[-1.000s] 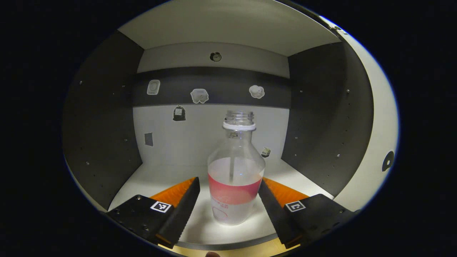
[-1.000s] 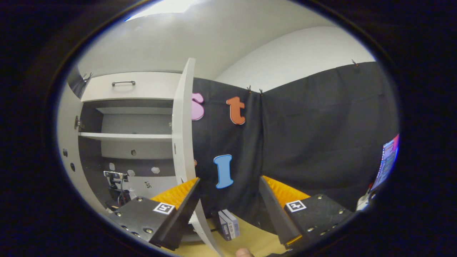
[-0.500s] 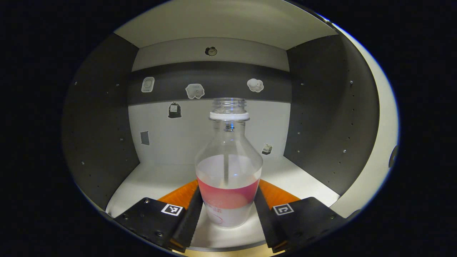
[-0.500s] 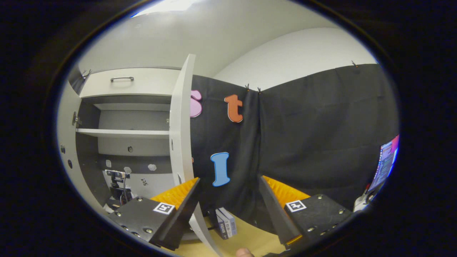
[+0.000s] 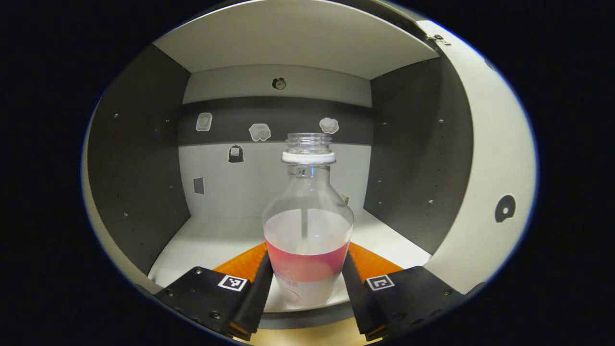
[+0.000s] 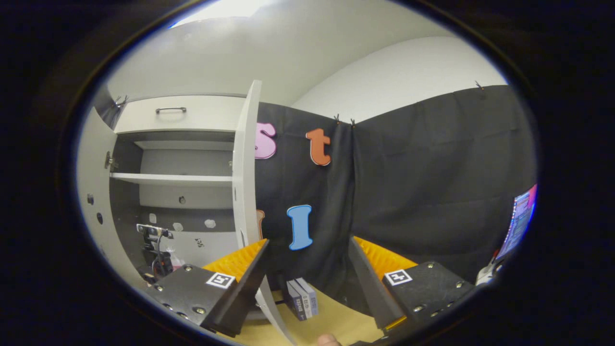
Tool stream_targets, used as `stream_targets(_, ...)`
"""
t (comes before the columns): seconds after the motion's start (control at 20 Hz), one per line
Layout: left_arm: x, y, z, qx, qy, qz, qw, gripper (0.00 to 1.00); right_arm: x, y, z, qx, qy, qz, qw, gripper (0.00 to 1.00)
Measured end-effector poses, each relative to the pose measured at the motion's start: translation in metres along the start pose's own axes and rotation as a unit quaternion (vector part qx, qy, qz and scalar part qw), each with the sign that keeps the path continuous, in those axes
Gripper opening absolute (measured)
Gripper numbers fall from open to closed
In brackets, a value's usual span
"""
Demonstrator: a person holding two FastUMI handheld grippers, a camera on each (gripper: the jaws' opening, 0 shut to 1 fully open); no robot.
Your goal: Grasp the bottle in the cabinet with the left hand and place it on the coaster, then close the right door with the right hand and the left door with the left hand.
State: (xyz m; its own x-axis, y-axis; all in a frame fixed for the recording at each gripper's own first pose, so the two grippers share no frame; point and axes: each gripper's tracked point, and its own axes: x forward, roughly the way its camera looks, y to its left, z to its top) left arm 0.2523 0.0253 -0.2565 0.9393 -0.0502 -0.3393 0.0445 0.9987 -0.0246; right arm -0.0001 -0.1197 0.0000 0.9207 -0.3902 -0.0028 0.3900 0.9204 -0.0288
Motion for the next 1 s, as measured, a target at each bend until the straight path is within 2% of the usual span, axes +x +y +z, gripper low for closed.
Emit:
stream_targets(0.3,-0.067,-0.023,-0.018,0.002,-0.008,-0.029,1.000,0.75,-0.022,-0.008,0.007,0.005,-0.007,0.038,0.999,0.97)
stream_targets(0.5,-0.111,-0.045,-0.051,-0.011,0.002,-0.084,0.996,0.76,-0.028,-0.008,0.008,0.013,-0.008,0.072,0.997,0.97)
stream_targets(0.55,-0.122,-0.049,-0.060,-0.019,0.005,-0.095,0.995,0.75,-0.029,-0.007,0.008,0.015,-0.007,0.081,0.997,1.00)
stream_targets(0.65,-0.141,-0.053,-0.076,-0.028,0.002,-0.112,0.993,0.75,-0.029,-0.006,0.009,0.017,-0.007,0.096,0.995,0.97)
stream_targets(0.8,-0.170,-0.069,-0.113,-0.026,0.008,-0.157,0.987,0.75,-0.034,0.000,0.009,0.024,-0.005,0.122,0.992,0.97)
stream_targets(1.0,-0.194,-0.077,-0.186,-0.053,0.065,-0.177,0.981,0.75,-0.039,0.004,0.010,0.026,-0.005,0.148,0.989,1.00)
